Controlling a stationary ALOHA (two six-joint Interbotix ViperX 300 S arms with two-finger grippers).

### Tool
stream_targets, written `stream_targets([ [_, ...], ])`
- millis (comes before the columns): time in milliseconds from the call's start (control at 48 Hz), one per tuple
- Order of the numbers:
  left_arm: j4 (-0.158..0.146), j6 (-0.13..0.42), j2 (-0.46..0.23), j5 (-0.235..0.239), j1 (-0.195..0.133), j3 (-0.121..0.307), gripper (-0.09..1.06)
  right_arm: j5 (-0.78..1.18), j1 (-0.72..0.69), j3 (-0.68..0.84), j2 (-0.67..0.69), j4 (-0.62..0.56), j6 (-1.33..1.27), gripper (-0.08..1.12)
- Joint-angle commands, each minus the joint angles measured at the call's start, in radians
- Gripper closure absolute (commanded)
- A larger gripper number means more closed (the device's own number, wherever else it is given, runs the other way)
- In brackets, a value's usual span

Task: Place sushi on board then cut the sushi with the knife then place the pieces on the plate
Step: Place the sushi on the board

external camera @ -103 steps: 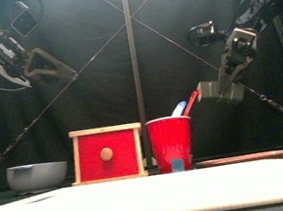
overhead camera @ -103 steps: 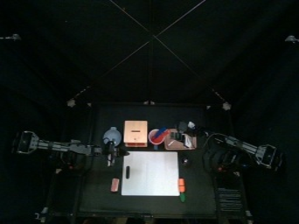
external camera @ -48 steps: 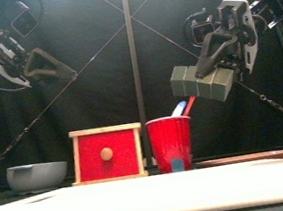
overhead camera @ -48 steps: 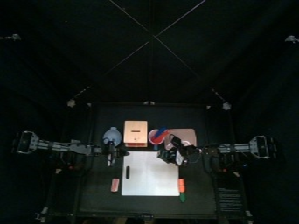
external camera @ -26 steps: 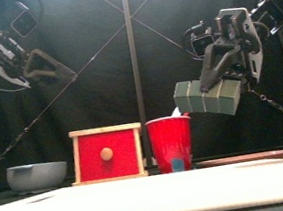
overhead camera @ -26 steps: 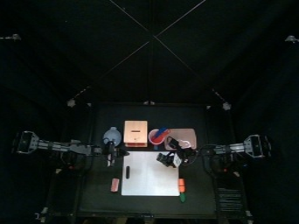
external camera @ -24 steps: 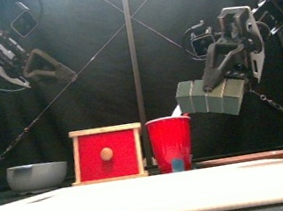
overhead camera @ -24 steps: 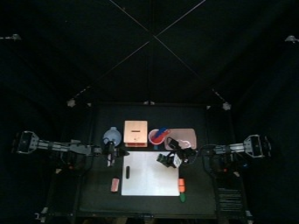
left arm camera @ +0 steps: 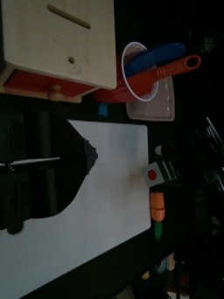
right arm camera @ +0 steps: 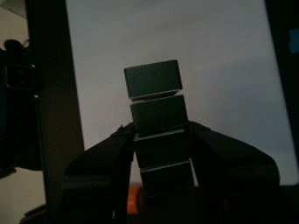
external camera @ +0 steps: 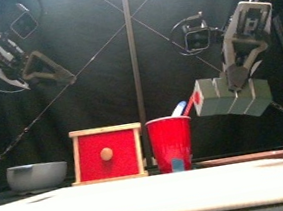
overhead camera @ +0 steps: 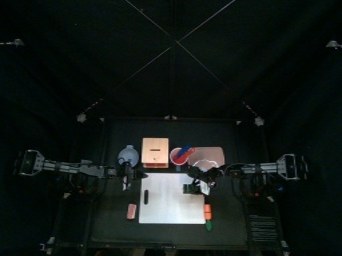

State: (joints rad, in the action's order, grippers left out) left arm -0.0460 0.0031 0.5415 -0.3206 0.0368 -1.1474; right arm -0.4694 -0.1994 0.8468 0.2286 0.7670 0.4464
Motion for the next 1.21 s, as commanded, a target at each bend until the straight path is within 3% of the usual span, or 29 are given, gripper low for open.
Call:
stream_targets([
  [21, 0.002, -0.003, 0.002, 0.002, -0.003, 0.011, 1.0, -0.014, -0.021, -0.025, -0.002, -0.167, -0.147, 0.5],
  [292, 0.002, -0.003, 0.002, 0.017, -0.003, 0.011, 1.0, -0.075, 0.078, -0.092, 0.005, -0.684, -0.79, 0.5],
  [479, 0.002, 0.002, 0.002, 0.017, -0.003, 0.011, 1.0, -0.11, 0.199, -0.133, -0.018, -0.896, -1.218, 0.5],
  [812, 0.002, 0.002, 0.002, 0.017, 0.002, 0.009, 1.0, -0.101, 0.334, -0.189, -0.114, -1.028, -1.703, 0.5],
  [1208, 0.0, 0.0, 0.002, 0.017, -0.003, -0.005, 1.0, -0.235, 0.465, -0.433, -0.341, -1.207, -2.23, 0.5],
])
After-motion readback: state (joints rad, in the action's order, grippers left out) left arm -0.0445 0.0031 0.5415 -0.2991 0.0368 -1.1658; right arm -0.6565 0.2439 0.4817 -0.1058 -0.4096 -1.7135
